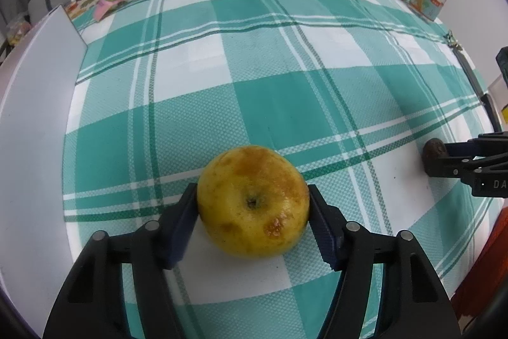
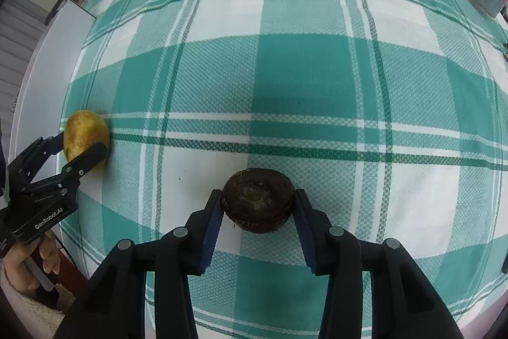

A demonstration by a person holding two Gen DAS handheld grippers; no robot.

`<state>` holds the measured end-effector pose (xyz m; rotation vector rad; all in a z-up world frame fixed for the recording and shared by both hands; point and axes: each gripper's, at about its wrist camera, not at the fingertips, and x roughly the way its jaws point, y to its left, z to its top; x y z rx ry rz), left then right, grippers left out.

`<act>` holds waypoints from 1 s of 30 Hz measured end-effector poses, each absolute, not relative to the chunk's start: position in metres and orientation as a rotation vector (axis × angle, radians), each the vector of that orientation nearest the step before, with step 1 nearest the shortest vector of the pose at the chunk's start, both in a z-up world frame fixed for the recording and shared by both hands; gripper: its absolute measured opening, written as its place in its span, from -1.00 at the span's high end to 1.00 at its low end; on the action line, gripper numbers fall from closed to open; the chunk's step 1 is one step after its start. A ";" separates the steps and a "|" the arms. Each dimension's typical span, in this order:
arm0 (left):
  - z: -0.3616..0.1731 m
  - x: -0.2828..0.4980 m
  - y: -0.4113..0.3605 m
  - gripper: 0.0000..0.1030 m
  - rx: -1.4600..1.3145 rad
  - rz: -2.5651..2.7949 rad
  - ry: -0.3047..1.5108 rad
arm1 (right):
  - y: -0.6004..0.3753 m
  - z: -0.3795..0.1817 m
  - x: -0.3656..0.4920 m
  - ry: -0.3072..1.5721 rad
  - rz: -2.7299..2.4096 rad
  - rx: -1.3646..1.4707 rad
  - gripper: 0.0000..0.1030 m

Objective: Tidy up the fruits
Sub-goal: 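Carry both fruits into the white box and open both tools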

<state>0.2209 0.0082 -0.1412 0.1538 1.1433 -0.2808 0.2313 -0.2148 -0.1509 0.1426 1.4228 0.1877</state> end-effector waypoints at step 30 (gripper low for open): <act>-0.044 0.180 0.323 -0.31 -0.252 0.116 1.078 | 0.132 0.017 0.212 1.098 0.955 -0.126 0.14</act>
